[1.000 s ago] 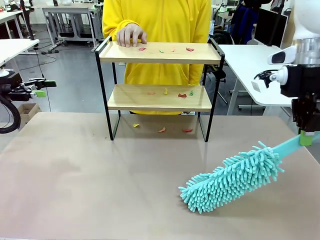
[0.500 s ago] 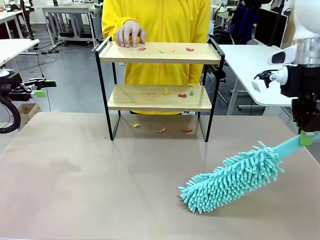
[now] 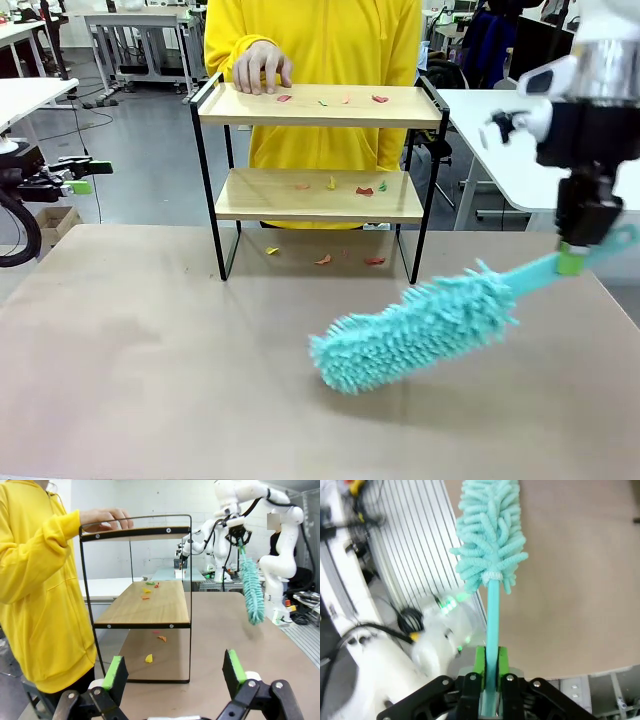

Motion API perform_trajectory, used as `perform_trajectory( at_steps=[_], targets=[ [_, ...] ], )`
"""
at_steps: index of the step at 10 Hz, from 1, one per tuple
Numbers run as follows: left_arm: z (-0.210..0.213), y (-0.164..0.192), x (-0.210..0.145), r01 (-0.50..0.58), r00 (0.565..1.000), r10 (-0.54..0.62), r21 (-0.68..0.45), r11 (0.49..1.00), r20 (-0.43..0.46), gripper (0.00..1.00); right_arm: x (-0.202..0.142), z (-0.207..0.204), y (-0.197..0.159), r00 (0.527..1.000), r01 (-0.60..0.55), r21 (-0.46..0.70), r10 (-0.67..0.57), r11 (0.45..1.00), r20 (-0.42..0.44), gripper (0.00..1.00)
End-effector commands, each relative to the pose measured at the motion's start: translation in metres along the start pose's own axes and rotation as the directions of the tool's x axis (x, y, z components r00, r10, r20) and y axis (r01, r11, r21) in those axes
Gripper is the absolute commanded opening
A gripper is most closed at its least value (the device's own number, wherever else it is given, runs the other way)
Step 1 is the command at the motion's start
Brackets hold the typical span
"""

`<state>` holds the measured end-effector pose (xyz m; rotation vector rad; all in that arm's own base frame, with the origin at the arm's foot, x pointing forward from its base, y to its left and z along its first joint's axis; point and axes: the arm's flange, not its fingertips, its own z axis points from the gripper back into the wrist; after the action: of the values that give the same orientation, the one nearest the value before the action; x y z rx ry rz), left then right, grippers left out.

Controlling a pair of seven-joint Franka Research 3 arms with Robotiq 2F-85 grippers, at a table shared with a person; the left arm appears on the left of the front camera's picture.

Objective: Clean the shelf.
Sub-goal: Clean the specific section of the Shelf indicated by the human with the Duster.

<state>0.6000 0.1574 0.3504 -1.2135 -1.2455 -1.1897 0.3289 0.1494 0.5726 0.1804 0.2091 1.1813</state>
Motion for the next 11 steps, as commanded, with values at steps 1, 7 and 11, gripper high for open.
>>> perform_trajectory(
  at_steps=[1, 7, 11],
  targets=[
    [0.0, -0.002, 0.003, 0.009, 1.0, -0.009, 0.001, 1.0, 0.001, 1.0, 0.035, 0.019, 0.032, 0.978, 0.158, -0.023, -0.154, 0.987, 0.14, 0.13],
    [0.0, -0.002, 0.003, 0.009, 1.0, -0.009, 0.001, 1.0, 0.001, 1.0, 0.115, 0.058, 0.12, 0.753, 0.38, 0.09, -0.365, 0.92, 0.547, 0.13],
    [0.0, -0.002, 0.003, 0.009, 1.0, -0.009, 0.001, 1.0, 0.001, 1.0, 0.113, 0.059, 0.113, 0.815, 0.383, 0.022, -0.349, 0.923, 0.463, 0.13]
  ],
)
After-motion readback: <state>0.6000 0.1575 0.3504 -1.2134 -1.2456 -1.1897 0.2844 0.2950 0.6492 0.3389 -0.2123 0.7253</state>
